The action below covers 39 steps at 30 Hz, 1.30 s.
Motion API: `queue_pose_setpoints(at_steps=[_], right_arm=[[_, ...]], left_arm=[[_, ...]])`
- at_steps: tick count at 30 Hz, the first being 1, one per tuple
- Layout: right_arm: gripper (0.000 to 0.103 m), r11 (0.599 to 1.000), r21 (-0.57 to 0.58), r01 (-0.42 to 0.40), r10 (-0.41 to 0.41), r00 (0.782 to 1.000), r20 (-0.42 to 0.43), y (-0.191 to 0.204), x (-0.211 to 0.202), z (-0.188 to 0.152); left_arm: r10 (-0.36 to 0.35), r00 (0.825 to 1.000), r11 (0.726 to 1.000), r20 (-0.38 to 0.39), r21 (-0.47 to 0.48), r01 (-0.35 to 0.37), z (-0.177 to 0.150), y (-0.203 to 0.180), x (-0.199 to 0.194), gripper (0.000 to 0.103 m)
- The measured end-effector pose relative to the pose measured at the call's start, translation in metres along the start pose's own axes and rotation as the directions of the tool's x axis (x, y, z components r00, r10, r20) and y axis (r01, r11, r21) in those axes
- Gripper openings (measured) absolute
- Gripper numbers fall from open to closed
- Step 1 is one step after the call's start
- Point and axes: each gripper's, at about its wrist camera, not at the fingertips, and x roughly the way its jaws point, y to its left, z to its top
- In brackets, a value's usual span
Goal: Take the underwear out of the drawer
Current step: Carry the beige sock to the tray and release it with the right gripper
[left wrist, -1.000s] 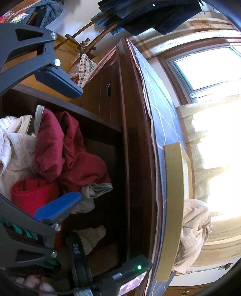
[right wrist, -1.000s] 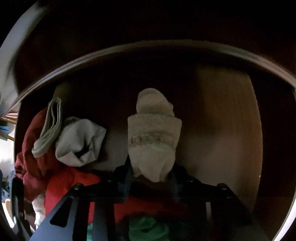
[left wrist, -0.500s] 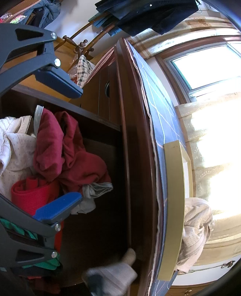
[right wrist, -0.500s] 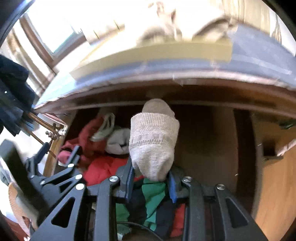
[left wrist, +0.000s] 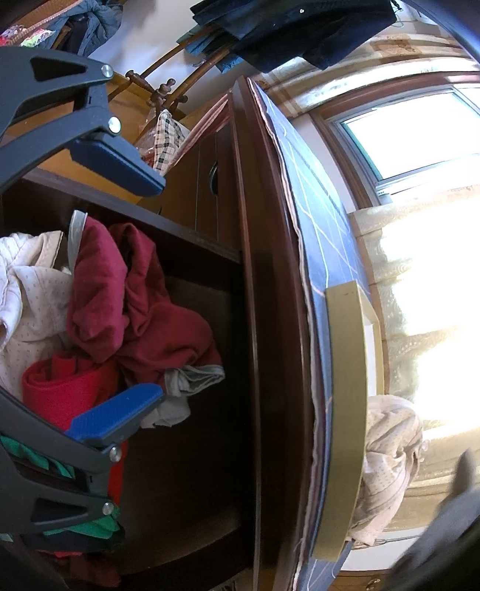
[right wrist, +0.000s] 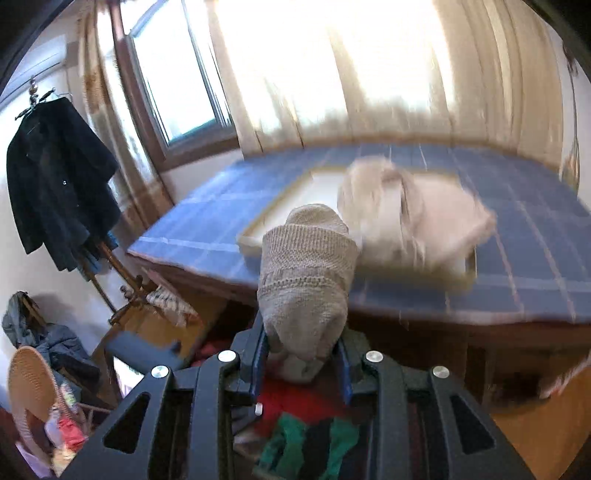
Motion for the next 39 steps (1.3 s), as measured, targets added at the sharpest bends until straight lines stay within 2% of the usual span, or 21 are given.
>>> queue_pose_setpoints(at_steps=[2, 7, 12, 15, 25, 39], right_arm=[[0.033, 0.999, -0.043, 0.012, -0.011, 0.999, 0.031, 0.006, 0.006, 0.014], [0.033, 0.996, -0.080, 0.030, -0.027, 0.999, 0.044, 0.006, 0.028, 0.033], [0.033, 0.996, -0.064, 0.066, -0.064, 0.997, 0.031, -0.002, 0.054, 0.041], [0.033, 0.991, -0.072, 0.117, -0.115, 0.993, 0.035, -0.006, 0.068, 0.048], [0.033, 0.973, -0.114, 0.200, -0.209, 0.975, -0.074, -0.017, 0.140, 0.063], [0.034, 0.961, -0.123, 0.248, -0.264, 0.955, -0.137, -0.020, 0.185, 0.063]], left_arm=[[-0.002, 1.000, 1.000, 0.000, 0.000, 0.002, 0.000, 0.000, 0.000, 0.103], [-0.011, 1.000, 1.000, -0.002, -0.010, 0.011, 0.001, 0.003, 0.001, 0.103], [-0.016, 1.000, 1.000, -0.007, -0.014, 0.016, 0.002, 0.004, 0.003, 0.103], [-0.017, 1.000, 1.000, -0.010, -0.016, 0.017, 0.002, 0.005, 0.005, 0.103], [-0.023, 1.000, 1.000, -0.018, -0.021, 0.023, 0.003, 0.005, 0.008, 0.103], [-0.034, 0.999, 0.999, -0.037, -0.025, 0.033, 0.003, 0.005, 0.011, 0.103]])
